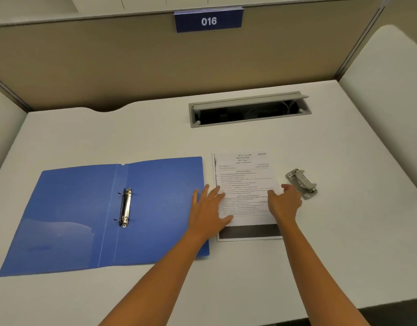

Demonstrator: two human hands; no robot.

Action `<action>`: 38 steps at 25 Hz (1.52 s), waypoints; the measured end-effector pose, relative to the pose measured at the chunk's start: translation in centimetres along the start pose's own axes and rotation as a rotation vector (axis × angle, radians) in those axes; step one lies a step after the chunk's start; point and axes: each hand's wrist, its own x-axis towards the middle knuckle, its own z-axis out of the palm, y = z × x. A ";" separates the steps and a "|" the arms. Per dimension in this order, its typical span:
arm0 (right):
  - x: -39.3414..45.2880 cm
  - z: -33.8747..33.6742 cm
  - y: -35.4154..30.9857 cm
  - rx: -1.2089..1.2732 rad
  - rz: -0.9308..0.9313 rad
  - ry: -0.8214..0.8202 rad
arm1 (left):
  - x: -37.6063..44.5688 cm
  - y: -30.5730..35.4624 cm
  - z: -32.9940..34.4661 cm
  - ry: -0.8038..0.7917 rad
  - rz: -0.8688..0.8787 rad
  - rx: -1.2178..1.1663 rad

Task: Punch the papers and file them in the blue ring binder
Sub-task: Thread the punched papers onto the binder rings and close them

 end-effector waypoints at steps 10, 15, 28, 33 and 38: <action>-0.6 0.0 1.0 -0.380 -0.074 -0.024 | 0.7 1.2 0.1 -0.127 -0.107 -0.009; 0.1 0.2 0.1 -0.445 0.032 -0.053 | 0.6 0.8 0.6 -0.156 -0.137 -0.099; 0.5 0.1 -0.4 -0.223 0.080 -0.155 | 0.7 0.7 0.7 -0.154 -0.125 -0.133; 0.6 0.0 -1.3 -0.272 0.076 -0.206 | 0.7 0.6 0.7 -0.158 -0.126 -0.131; 1.4 -0.1 -1.6 -0.112 -0.043 -0.311 | 0.7 0.5 0.7 -0.161 -0.128 -0.120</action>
